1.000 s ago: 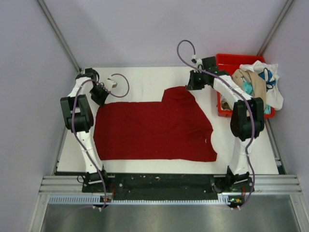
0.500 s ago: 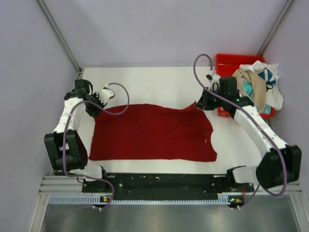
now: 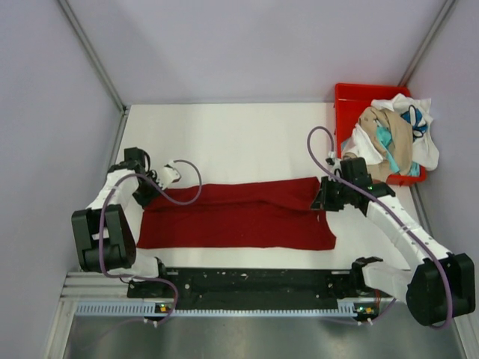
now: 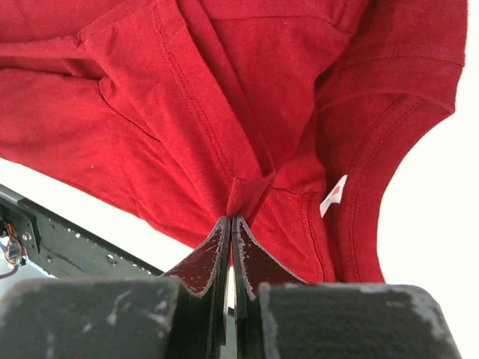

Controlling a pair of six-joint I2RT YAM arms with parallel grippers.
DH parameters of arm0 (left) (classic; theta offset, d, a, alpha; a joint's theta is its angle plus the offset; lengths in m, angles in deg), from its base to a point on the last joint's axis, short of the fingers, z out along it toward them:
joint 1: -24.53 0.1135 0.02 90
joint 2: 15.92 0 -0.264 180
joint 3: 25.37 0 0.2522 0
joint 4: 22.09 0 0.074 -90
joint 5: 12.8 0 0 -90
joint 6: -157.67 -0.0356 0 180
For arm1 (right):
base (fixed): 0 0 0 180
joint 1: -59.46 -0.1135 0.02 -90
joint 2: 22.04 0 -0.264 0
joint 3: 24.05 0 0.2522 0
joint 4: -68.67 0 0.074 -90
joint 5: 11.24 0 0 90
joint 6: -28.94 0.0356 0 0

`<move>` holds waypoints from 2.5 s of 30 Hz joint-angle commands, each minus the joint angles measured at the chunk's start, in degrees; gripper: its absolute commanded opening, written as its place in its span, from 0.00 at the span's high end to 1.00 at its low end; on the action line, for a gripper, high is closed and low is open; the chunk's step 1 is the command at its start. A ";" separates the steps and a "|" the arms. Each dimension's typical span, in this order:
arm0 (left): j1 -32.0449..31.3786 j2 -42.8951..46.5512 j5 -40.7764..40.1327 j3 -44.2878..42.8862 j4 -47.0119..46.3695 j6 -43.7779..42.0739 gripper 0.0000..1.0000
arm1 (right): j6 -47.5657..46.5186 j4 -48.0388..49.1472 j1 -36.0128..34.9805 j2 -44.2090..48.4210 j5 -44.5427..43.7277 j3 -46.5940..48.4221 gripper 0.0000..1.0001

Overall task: Fold and stack the t-shirts
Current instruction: Fold the other side of the tshirt into a rectangle

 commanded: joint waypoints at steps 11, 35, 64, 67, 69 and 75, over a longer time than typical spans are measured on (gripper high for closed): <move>-0.09 2.27 -0.90 -9.07 -14.87 0.00 1.00 | -2.17 -7.51 -0.33 1.58 -7.81 11.74 1.00; -0.97 6.66 -0.09 2.94 -5.56 -15.11 1.00 | 2.30 -9.72 -0.33 1.49 -6.23 0.86 1.00; -44.20 -13.87 24.78 -30.16 -6.77 37.77 0.41 | 19.89 8.66 -0.24 3.86 -4.91 -12.42 0.59; -47.11 -22.05 24.60 -35.61 -7.31 40.51 0.41 | 20.07 9.44 -0.24 3.77 -6.14 -14.61 0.54; -48.78 -26.97 24.78 -38.51 -7.31 41.04 0.41 | 20.15 11.64 -0.15 3.68 -5.35 -15.93 0.54; -49.40 -37.35 28.11 -48.97 -5.47 40.87 0.47 | 21.39 14.98 -0.15 1.75 -4.92 -17.43 0.61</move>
